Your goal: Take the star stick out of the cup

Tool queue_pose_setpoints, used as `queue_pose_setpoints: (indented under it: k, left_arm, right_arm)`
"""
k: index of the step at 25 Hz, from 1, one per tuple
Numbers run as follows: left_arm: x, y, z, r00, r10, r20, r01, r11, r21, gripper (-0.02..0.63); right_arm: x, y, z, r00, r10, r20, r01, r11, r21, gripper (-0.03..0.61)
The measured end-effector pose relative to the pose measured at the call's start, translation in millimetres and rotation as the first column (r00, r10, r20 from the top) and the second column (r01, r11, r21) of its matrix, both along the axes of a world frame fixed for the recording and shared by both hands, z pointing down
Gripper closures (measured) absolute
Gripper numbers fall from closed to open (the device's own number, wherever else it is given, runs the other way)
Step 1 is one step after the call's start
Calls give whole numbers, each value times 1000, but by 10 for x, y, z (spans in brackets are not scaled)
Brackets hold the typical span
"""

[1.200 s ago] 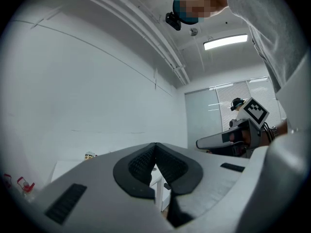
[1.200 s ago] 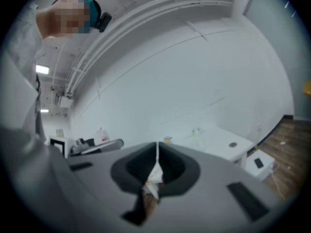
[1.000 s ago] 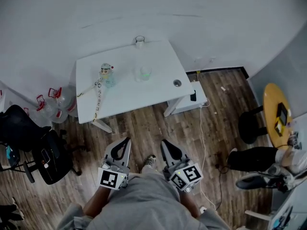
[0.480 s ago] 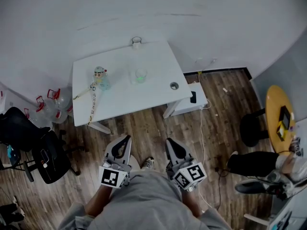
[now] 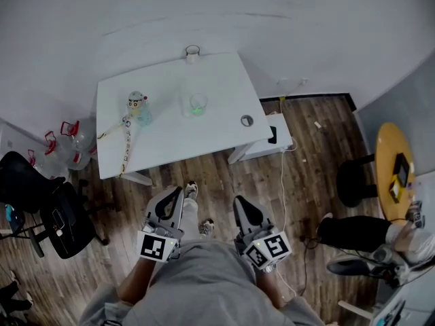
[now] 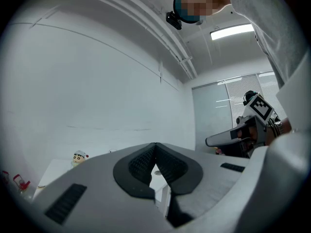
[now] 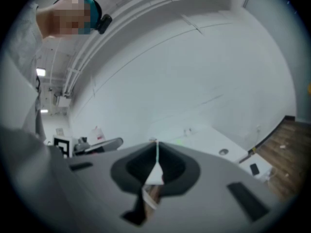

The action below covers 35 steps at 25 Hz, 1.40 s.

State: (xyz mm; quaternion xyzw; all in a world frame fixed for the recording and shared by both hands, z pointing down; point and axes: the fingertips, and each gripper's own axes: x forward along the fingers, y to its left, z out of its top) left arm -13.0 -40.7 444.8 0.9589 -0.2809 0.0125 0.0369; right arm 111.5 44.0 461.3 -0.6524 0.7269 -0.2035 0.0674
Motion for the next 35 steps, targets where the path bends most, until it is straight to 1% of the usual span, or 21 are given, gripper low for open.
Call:
queue_pose_setpoints:
  k: [4, 8, 14, 23, 32, 35]
  left_arm:
    - [166, -265, -3, 1000, 29, -5, -29, 1000, 0, 583]
    - [330, -551, -12, 999, 50, -1, -50, 999, 7, 583]
    - [530, -933, 59, 998, 66, 8, -66, 998, -22, 583]
    - [777, -1364, 218, 993, 112, 41, -111, 994, -22, 583]
    - [955, -1746, 416, 982, 164, 97, -163, 987, -16, 581]
    - [1031, -1857, 492, 973, 186, 134, -188, 982, 0, 580]
  right_arm:
    - [157, -216, -30, 999, 33, -10, -33, 999, -3, 542]
    - [274, -485, -69, 999, 43, -17, -43, 999, -2, 543]
    - [361, -887, -45, 999, 31, -12, -31, 999, -21, 541]
    - [513, -1336, -3, 1000, 27, -13, -28, 999, -32, 541]
    - [573, -1720, -32, 998, 63, -23, -63, 998, -26, 541]
    - [609, -1799, -29, 996, 86, -18, -87, 996, -30, 542]
